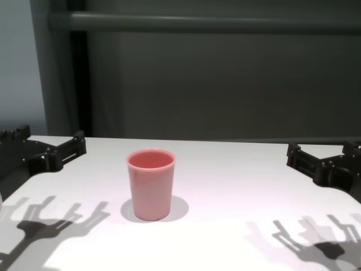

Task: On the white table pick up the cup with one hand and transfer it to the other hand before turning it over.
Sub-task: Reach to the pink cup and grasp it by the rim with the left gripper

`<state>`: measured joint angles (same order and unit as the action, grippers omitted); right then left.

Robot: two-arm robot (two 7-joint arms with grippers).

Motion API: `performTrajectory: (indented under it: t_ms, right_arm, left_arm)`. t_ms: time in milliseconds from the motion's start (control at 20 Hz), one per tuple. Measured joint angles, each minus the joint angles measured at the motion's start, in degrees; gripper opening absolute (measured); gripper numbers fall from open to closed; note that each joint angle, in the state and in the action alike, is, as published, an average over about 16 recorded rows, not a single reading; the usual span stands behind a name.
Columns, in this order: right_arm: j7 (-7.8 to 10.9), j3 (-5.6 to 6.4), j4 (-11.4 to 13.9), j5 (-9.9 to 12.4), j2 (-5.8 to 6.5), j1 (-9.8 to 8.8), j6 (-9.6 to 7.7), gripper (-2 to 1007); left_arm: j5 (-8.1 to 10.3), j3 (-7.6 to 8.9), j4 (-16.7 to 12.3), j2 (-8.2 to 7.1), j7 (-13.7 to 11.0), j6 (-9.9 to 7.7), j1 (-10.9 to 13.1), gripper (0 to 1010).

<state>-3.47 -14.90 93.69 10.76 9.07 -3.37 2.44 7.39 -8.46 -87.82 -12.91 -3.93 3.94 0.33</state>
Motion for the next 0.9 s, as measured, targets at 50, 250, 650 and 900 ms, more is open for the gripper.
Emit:
performTrajectory:
  t_ms: [50, 250, 650, 900]
  right_arm:
    - [0.00, 0.00, 0.00, 0.00, 0.00, 0.00, 0.00, 1000]
    - [0.00, 0.00, 0.00, 0.00, 0.00, 0.00, 0.00, 1000]
    - [0.00, 0.00, 0.00, 0.00, 0.00, 0.00, 0.00, 1000]
    - [0.00, 0.00, 0.00, 0.00, 0.00, 0.00, 0.00, 1000]
  left_arm:
    - [-0.19, -0.02, -0.16, -0.24, -0.35, -0.23, -0.02, 1003]
    - [-1.44, -0.21, -1.11, -1.69, -2.22, -1.41, -0.19, 1003]
    - [-5.70, -1.34, -4.87, -7.31, -8.86, -4.62, -1.60, 1003]
    - [-9.03, -3.03, -8.06, -12.42, -14.33, -6.43, -3.78, 1003]
